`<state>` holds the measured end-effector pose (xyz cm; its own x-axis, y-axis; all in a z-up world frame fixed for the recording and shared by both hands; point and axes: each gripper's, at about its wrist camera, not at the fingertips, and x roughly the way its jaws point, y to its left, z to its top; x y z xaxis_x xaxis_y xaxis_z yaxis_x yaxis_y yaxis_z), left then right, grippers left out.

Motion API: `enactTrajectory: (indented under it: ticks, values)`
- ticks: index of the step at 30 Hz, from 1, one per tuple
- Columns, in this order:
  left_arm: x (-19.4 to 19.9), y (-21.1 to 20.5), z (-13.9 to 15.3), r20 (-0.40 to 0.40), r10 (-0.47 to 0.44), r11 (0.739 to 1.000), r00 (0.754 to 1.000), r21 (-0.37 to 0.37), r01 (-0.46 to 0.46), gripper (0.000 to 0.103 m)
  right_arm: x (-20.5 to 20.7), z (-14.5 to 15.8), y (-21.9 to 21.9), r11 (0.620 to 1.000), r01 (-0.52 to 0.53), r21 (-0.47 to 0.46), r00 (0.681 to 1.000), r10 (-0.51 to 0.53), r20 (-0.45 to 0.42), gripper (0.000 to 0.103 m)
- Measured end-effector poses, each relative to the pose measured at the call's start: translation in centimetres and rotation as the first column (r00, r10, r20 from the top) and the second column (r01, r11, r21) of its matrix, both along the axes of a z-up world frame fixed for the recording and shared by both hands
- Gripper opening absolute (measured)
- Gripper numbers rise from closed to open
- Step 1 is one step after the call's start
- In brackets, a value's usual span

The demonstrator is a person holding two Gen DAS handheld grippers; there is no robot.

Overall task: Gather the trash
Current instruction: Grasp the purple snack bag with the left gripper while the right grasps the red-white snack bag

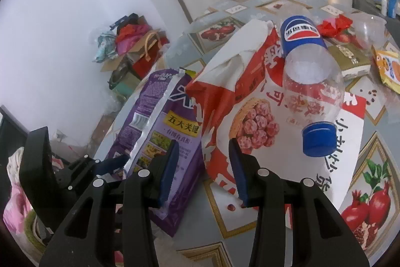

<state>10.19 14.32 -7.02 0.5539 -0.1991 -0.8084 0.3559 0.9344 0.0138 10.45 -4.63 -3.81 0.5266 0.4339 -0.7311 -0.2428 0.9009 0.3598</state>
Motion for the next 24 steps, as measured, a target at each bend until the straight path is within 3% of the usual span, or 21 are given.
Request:
enactTrajectory:
  ticks: [2, 10, 17, 24]
  values:
    - [0.1, -0.1, 0.0, 0.004, -0.002, 1.000, 1.000, 0.000, 0.002, 0.073, 0.1, -0.1, 0.0, 1.000, 0.001, 0.002, 1.000, -0.001, -0.003, 0.040]
    - [0.3, 0.3, 0.3, 0.031, 0.000, 1.000, 1.000, -0.004, 0.000, 0.035, 0.6, -0.1, 0.6, 1.000, 0.007, -0.006, 1.000, -0.007, -0.007, 0.040]
    - [0.2, 0.5, 0.4, 0.046, 0.012, 1.000, 0.999, -0.005, -0.011, 0.013, 0.8, -0.2, 0.7, 1.000, 0.024, 0.006, 1.000, -0.024, -0.019, 0.009]
    - [0.5, 0.5, 0.5, 0.036, -0.007, 1.000, 0.999, -0.001, 0.007, 0.008, -0.1, 1.0, -0.7, 0.996, 0.038, 0.085, 0.999, -0.040, 0.017, 0.006]
